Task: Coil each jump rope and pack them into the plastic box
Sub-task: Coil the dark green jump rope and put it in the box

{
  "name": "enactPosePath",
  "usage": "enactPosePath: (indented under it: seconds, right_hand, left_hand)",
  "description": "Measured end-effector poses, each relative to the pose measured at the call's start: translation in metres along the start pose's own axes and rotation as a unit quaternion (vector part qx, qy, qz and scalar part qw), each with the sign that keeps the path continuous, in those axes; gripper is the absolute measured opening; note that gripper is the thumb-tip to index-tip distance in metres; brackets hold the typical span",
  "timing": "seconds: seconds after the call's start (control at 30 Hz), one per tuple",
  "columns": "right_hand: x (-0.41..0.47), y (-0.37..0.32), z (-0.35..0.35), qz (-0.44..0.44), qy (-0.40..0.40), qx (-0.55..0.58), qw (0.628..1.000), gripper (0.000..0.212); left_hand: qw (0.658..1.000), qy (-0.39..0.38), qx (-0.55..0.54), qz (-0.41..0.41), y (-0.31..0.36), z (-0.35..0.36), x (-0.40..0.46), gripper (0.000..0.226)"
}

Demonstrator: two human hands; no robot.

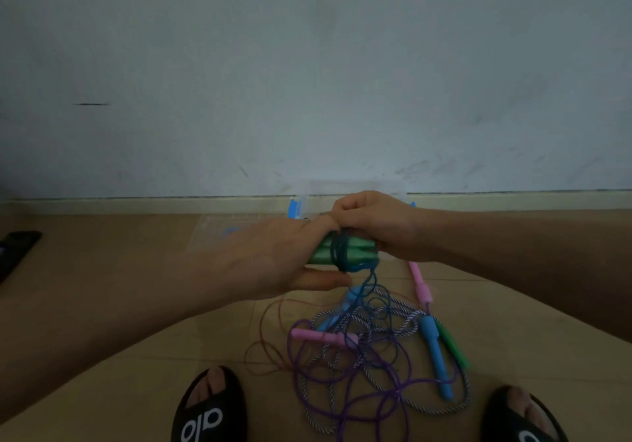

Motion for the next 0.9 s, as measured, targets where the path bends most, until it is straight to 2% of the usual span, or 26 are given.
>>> enactPosePath:
  seconds: [0.07, 0.13, 0.23, 0.3, 0.33, 0.4, 0.5, 0.6, 0.7, 0.8, 0.9]
  right_hand:
    - [0.000, 0.007, -0.001, 0.011, 0.043, 0.013, 0.999, 0.016]
    - [0.002, 0.011, 0.001, 0.017, 0.079, 0.020, 0.996, 0.014]
    - [0.007, 0.020, 0.003, 0.029, 0.096, 0.074, 0.992, 0.027]
    - [0.004, 0.022, 0.006, 0.041, 0.084, 0.121, 0.988, 0.028]
    - [0.001, 0.022, 0.011, 0.055, 0.076, 0.106, 0.990, 0.027]
    - [0.000, 0.028, 0.017, 0.092, 0.111, 0.011, 0.990, 0.031]
    - [0.003, 0.035, 0.021, 0.102, 0.147, 0.030, 0.983, 0.038]
    - [-0.008, 0.029, 0.025, 0.050, 0.175, -0.013, 0.983, 0.045]
    - [-0.022, 0.023, 0.033, 0.012, 0.174, -0.093, 0.980, 0.041]
    - [-0.023, 0.017, 0.035, -0.004, 0.144, -0.089, 0.986, 0.037]
    - [-0.020, 0.011, 0.031, -0.026, 0.132, -0.118, 0.984, 0.039]
  left_hand:
    - [1.000, -0.001, 0.014, -0.021, 0.008, -0.004, 0.009, 0.059]
    - [0.999, 0.005, -0.016, -0.032, 0.012, -0.001, 0.014, 0.053]
    - [0.994, 0.036, -0.088, -0.045, 0.010, 0.007, 0.012, 0.050]
    - [0.992, 0.051, -0.107, -0.054, 0.007, 0.010, 0.011, 0.043]
    - [0.991, 0.055, -0.112, -0.057, 0.006, 0.010, 0.011, 0.038]
    - [0.987, 0.062, -0.129, -0.074, 0.002, 0.012, 0.011, 0.026]
    - [0.976, 0.068, -0.154, -0.136, -0.008, 0.019, 0.011, 0.010]
    - [0.966, 0.071, -0.155, -0.196, -0.021, 0.030, 0.013, 0.014]
    - [0.955, 0.067, -0.127, -0.260, -0.042, 0.033, 0.005, 0.020]
    - [0.971, 0.018, -0.025, -0.238, -0.050, 0.034, -0.011, 0.018]
    - [0.976, -0.006, -0.039, -0.213, -0.049, 0.041, -0.018, 0.015]
Point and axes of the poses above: each hand's wrist, its own x-axis towards the middle knuckle, its own z-axis out of the palm, y = z × x, the point moved 3 cm from there along x, towards the middle knuckle, and after that the axes turned 14 degrees about z, right-handed, at the moved point
